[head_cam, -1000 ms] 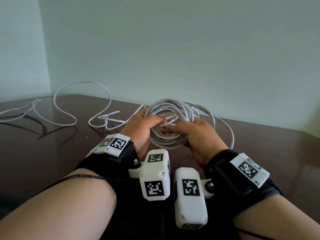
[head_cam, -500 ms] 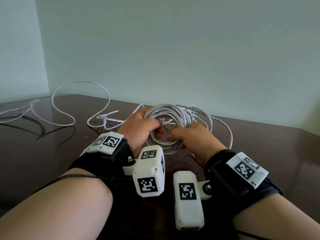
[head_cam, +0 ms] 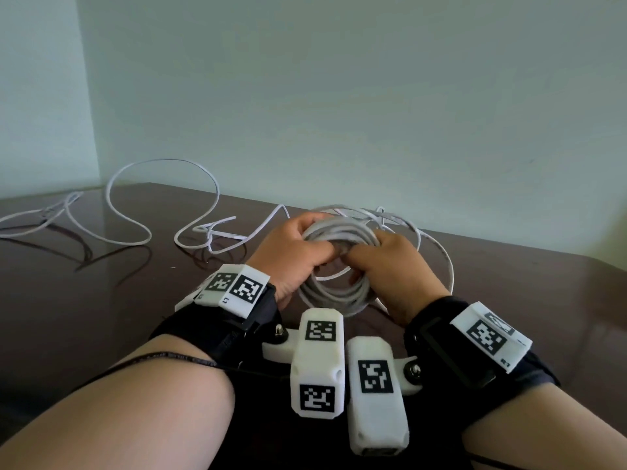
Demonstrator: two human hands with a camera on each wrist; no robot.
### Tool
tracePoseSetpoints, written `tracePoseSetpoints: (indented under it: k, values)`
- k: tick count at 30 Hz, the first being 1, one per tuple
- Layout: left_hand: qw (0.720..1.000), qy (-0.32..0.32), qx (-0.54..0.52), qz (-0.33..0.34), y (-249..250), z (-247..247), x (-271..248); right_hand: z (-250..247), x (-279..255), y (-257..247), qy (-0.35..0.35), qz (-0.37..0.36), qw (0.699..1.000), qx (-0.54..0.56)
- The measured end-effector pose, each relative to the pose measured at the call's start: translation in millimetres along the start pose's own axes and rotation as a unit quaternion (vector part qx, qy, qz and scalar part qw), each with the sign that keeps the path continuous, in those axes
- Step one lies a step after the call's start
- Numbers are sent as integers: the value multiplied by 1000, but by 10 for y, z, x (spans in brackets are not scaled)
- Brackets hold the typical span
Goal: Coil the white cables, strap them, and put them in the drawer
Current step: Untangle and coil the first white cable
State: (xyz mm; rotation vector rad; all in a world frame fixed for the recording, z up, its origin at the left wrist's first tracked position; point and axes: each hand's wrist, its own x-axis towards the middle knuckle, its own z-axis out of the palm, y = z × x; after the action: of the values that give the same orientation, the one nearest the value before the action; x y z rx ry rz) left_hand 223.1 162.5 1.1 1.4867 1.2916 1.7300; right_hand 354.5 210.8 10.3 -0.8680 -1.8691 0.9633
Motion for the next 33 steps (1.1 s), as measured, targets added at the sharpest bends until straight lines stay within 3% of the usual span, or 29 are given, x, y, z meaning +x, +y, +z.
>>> tracePoseSetpoints:
  k: [4, 9, 13, 19, 24, 29, 33]
  values:
    - [977, -50, -191, -82, -30, 68, 8, 45, 43, 41, 82, 14, 985, 154]
    - [952, -92, -259, -132, -66, 45, 32, 162, -11, 2, 104, 31, 949, 297]
    - [959, -54, -255, -112, -14, 86, 15, 203, -10, -14, 99, 37, 942, 318]
    - [997, 49, -24, -63, -56, 17, 62, 210, -23, 8, 30, 61, 959, 277]
    - [982, 52, 183, 9, 14, -33, 41, 90, -17, 17, 27, 76, 972, 220]
    - [975, 11, 223, 21, 20, -38, 46, 37, 29, 56, 20, 102, 979, 174]
    - [991, 16, 133, 5, 6, -30, 26, 57, 39, 36, 63, 58, 983, 165]
